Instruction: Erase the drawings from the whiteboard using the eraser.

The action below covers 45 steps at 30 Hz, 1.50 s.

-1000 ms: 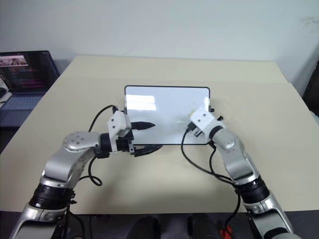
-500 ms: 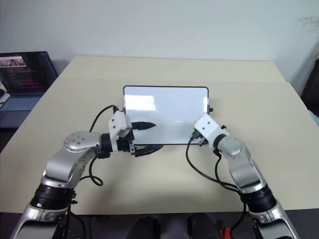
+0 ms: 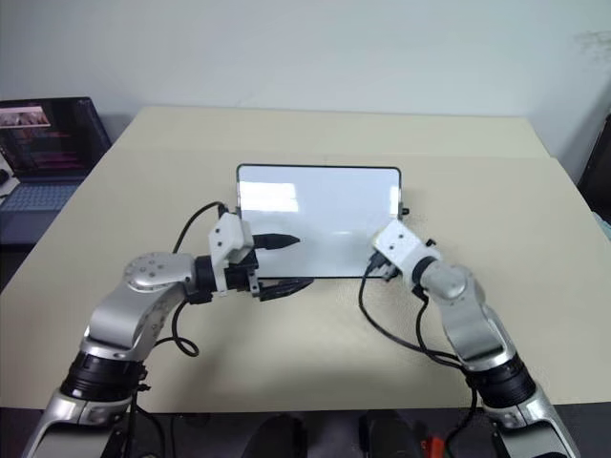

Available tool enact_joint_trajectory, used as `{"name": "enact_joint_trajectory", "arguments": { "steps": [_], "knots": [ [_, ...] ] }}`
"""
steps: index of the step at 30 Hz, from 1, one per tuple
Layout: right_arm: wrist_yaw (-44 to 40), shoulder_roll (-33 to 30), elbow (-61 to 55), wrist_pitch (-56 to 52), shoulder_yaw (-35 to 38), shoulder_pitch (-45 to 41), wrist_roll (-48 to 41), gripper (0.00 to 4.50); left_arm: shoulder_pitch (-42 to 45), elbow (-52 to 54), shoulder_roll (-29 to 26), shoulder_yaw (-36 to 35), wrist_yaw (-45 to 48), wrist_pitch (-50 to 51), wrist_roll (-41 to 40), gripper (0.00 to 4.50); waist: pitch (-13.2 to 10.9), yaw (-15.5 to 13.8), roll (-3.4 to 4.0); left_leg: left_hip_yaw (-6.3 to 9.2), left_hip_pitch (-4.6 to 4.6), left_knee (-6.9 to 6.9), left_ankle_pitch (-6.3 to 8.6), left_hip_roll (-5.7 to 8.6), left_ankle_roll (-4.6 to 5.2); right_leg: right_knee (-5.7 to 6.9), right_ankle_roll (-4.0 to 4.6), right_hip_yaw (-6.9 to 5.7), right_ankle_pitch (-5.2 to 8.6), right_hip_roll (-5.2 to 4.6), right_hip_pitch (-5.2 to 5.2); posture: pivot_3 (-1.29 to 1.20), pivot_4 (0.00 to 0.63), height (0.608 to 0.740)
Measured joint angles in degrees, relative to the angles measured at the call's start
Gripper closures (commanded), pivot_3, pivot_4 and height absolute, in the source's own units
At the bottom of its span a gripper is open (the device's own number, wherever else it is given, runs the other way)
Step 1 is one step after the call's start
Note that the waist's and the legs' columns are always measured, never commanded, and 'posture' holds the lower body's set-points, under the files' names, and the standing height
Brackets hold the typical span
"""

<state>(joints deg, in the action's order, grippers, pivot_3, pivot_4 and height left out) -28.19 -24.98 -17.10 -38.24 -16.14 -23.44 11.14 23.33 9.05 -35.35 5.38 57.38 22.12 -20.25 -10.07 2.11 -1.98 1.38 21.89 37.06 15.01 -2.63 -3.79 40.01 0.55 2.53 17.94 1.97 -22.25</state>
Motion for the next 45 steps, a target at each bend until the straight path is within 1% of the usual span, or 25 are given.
{"name": "enact_joint_trajectory", "arguments": {
  "steps": [5,9,13,19,22,26,29,31,34,36,40,45],
  "knots": [
    [5.06,2.09,3.34,2.98,1.17,-2.8,1.28,3.34,0.0,0.01,0.16,0.13,0.28,0.0,0.01,0.0,0.0,0.05,0.0,-0.02,0.02,0.01,0.0,0.01,0.0,0.01,-0.01,-0.02,0.0,0.0,0.0,0.0,0.15,0.74],
    [7.13,2.23,4.55,4.3,2.37,-4.23,2.03,3.34,0.0,0.01,0.17,0.19,0.61,0.0,0.02,0.0,0.0,-0.18,0.0,-0.01,0.1,-0.02,0.0,0.0,0.0,-0.05,0.01,-0.03,0.0,-0.01,-0.04,0.0,0.15,0.74],
    [6.19,2.01,4.24,4.04,2.39,-4.03,2.17,3.34,0.0,0.01,0.17,0.2,0.66,0.0,0.02,0.0,0.0,-0.18,0.0,0.01,0.11,-0.04,0.0,-0.01,0.0,-0.07,0.01,0.0,0.0,-0.01,-0.05,0.0,0.15,0.74],
    [0.74,0.88,0.22,1.36,0.69,-0.05,0.83,3.34,0.0,0.02,0.2,0.21,0.67,0.01,0.02,0.0,0.0,-0.13,0.0,0.01,0.06,-0.02,0.0,-0.01,0.0,-0.03,0.01,-0.01,0.01,-0.01,-0.04,0.0,0.15,0.74],
    [0.95,1.66,-0.39,0.73,0.95,0.54,0.48,3.34,0.0,0.02,0.24,0.24,0.73,0.01,0.02,0.0,0.0,-0.08,0.0,0.01,0.06,-0.02,0.0,0.0,0.0,-0.02,0.0,-0.02,0.01,0.0,-0.04,0.0,0.15,0.74],
    [2.29,3.91,-5.45,-1.58,5.93,4.31,-2.33,3.34,0.09,0.23,0.03,0.95,2.6,0.0,-0.16,0.0,-0.01,-0.3,0.02,0.01,0.23,-0.05,0.01,-0.01,-0.01,-0.11,0.0,-0.09,0.02,-0.01,-0.09,0.0,0.15,0.74],
    [2.87,4.76,-12.15,-4.95,11.9,10.07,-5.22,3.34,0.07,2.34,-0.55,2.05,5.78,-0.06,-1.04,0.0,-0.01,-0.66,0.01,0.04,0.43,-0.05,0.01,0.02,-0.02,-0.26,-0.02,-0.18,0.04,-0.05,-0.12,0.0,0.15,0.74],
    [4.03,6.53,-15.43,-7.44,15.03,14.62,-6.65,3.34,0.24,3.27,-0.55,2.82,7.38,-0.17,-1.5,0.0,-0.01,-0.61,0.01,0.05,0.45,-0.05,0.02,0.02,-0.02,-0.28,-0.03,-0.16,0.04,-0.06,-0.12,0.0,0.15,0.74],
    [7.32,10.53,-17.24,-9.73,18.07,18.31,-7.91,3.34,2.21,2.25,0.78,4.83,8.85,-1.66,-0.89,0.0,-0.01,-0.48,0.01,0.02,0.3,-0.01,0.01,0.04,-0.02,-0.11,-0.04,-0.12,0.05,-0.05,-0.1,0.0,0.15,0.74],
    [9.46,12.64,-17.25,-10.46,19.21,19.31,-8.25,3.34,4.28,0.64,2.13,6.51,9.57,-3.48,0.27,0.0,-0.01,-0.36,0.02,-0.03,0.18,-0.01,0.01,0.06,-0.01,-0.04,-0.23,-0.07,0.15,-0.02,-0.08,0.0,0.15,0.74],
    [14.06,15.98,-15.74,-10.16,21.76,19.45,-8.35,3.34,7.43,-3.02,5.15,9.13,10.0,-6.23,2.0,0.0,-0.01,-0.12,0.03,-0.05,0.09,-0.03,0.01,0.09,-0.01,-0.01,-0.25,0.01,0.17,0.08,-0.05,0.0,0.15,0.74],
    [17.27,16.62,-11.14,-8.47,23.92,17.51,-8.76,3.34,9.14,-6.06,8.01,11.82,10.8,-9.08,4.21,0.0,-0.02,-0.22,0.04,-0.08,0.17,-0.05,0.01,0.08,-0.01,-0.07,-0.04,0.01,0.05,0.12,-0.07,0.0,0.15,0.74]
  ]
}}
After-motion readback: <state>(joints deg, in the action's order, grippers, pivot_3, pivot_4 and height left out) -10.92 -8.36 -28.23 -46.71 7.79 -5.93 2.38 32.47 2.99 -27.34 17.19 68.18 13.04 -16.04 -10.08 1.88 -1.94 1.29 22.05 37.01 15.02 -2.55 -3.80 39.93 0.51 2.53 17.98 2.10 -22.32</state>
